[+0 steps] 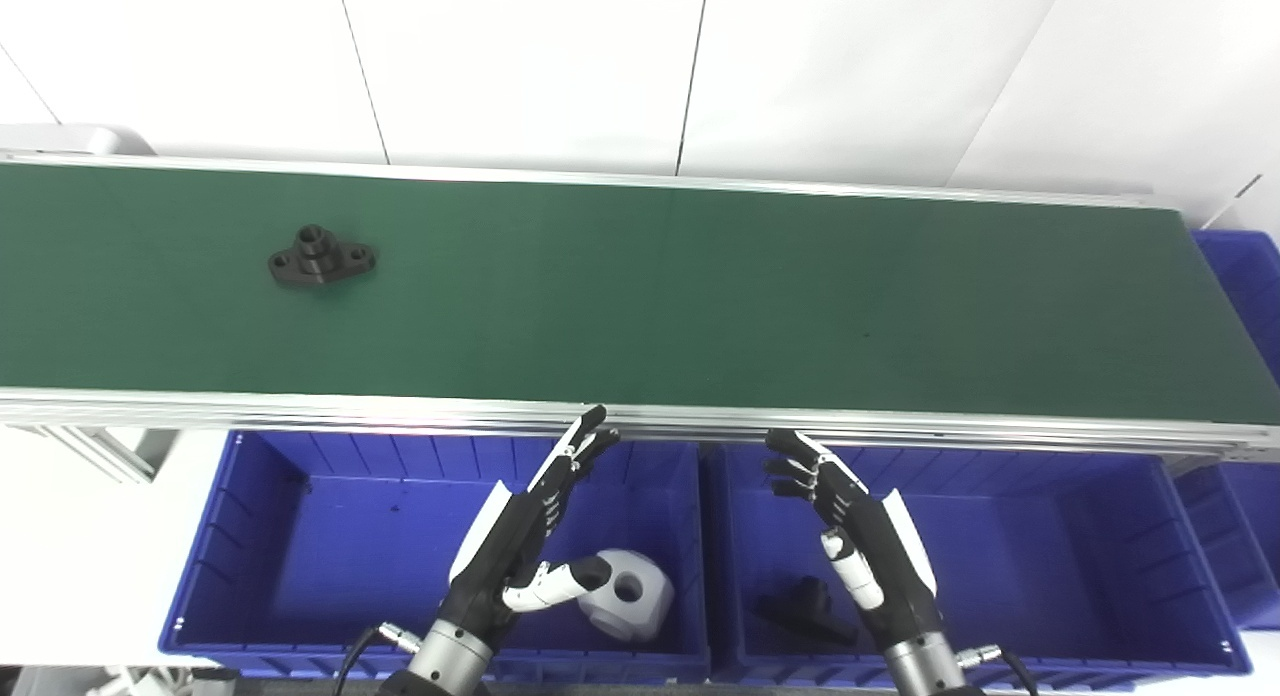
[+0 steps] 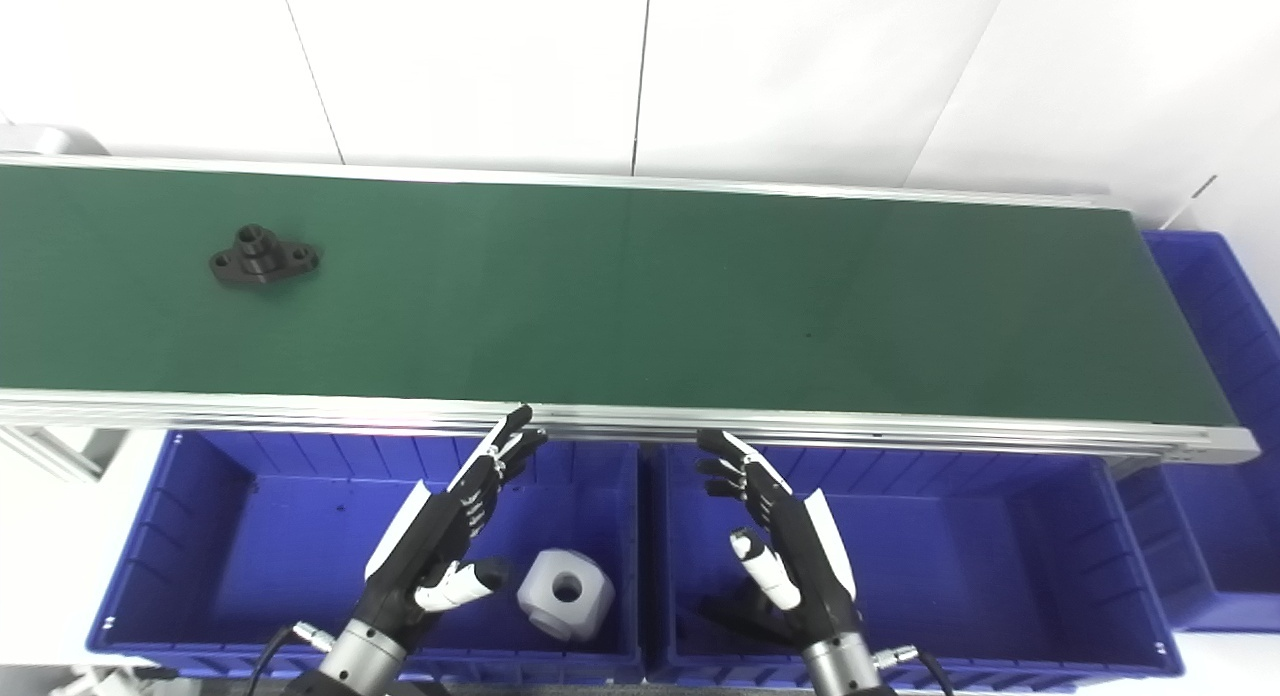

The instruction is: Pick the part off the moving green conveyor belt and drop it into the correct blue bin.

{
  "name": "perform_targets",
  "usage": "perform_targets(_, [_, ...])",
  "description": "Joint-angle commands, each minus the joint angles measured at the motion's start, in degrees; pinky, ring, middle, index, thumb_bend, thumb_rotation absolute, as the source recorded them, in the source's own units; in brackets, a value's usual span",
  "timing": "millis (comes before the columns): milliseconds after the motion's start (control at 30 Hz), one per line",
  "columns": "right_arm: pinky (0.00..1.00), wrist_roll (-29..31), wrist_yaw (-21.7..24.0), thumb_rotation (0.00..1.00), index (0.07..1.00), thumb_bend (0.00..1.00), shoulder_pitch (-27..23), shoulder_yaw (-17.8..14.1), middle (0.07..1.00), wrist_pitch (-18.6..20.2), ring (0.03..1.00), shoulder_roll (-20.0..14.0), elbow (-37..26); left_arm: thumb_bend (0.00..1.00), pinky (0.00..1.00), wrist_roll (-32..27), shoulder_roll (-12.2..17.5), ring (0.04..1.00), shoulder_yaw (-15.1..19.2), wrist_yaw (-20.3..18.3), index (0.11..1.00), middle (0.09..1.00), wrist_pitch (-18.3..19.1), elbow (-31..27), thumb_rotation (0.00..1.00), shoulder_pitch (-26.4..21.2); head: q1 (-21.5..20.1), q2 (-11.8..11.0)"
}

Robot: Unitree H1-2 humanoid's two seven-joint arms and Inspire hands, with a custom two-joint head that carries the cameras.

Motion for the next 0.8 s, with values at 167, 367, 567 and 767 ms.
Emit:
perform_targets(167, [0.75,0.2,-1.2,1.00,0.846,0.87,-0.5,0.5,0.867,-3.3,0.811,-0.6,0.2,0.99,0.99,0.0,-0.3,0.966,-0.5,0.1,0.980,0.939,-2.8,-0.4,0.76,-0.4,0.3,-2.1])
perform_targets(367, [0.75,0.1,-1.8,1.00,0.845,0.89,-0.6,1.2,0.868,-3.3,0.813,-1.0,1.5,1.00,0.98,0.2,-0.4,0.961,-0.5,0.3,0.975,0.936,-4.2,1.6,0.75,-0.5,1.1,-4.6])
perform_targets(567, [0.74,0.7,-1.9,1.00,0.839,0.88,-0.8,1.4,0.869,-3.3,0.810,-1.2,3.1,1.00,0.95,1.3,-0.7,0.947,-0.4,0.8,0.963,0.930,-7.4,5.1,0.75,-1.2,1.8,-8.5])
perform_targets(767, [0.73,0.5,-2.6,1.00,0.837,0.91,-1.8,1.8,0.866,-3.4,0.803,-1.5,6.4,1.00,0.93,1.8,-1.1,0.936,-0.5,1.5,0.952,0.919,-8.8,9.1,0.75,-2.4,3.2,-12.9])
